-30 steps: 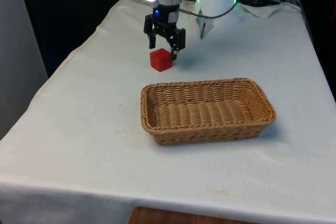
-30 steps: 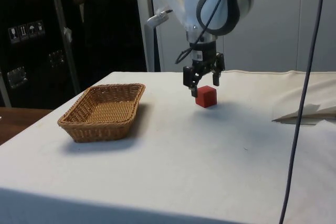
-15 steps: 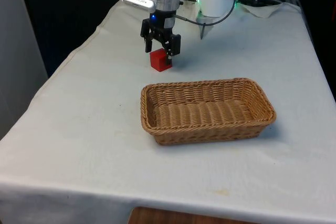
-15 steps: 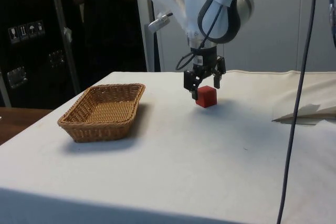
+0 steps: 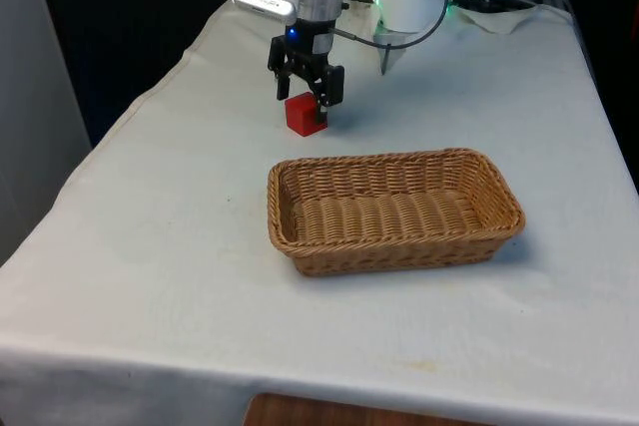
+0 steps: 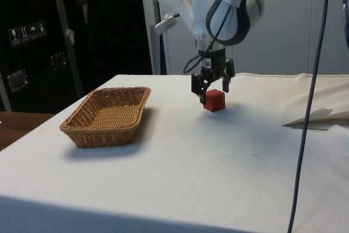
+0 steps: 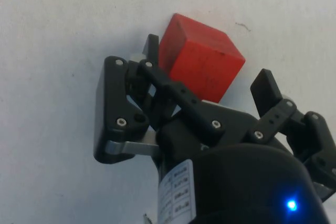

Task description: Pick up the cube and place it into the basket.

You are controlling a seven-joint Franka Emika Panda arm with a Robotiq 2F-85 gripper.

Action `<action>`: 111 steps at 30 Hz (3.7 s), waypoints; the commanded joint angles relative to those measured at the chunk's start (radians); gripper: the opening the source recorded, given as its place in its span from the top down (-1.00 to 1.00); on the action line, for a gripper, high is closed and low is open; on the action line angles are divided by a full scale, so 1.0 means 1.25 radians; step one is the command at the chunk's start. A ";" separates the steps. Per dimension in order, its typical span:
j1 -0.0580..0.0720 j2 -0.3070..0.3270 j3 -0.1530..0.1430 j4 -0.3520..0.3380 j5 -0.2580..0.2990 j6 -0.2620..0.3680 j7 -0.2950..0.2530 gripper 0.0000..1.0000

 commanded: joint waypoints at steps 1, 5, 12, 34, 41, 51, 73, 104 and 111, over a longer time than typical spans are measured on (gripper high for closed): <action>0.003 -0.002 -0.003 -0.005 -0.002 0.006 0.002 -1.00; 0.003 -0.002 -0.002 -0.005 -0.001 0.006 0.002 -1.00; 0.002 -0.002 -0.002 -0.004 -0.001 0.005 0.002 0.41; 0.002 -0.002 -0.001 -0.002 0.000 0.001 -0.002 0.95; 0.000 -0.003 0.001 -0.002 0.002 -0.001 -0.002 0.95; -0.001 -0.006 0.003 -0.001 0.004 0.000 -0.003 0.95; -0.006 -0.018 0.009 -0.005 0.009 0.000 -0.008 -1.00; 0.000 -0.008 0.002 -0.001 0.002 0.001 -0.002 0.95; 0.001 -0.007 0.000 0.000 0.001 0.000 -0.002 0.95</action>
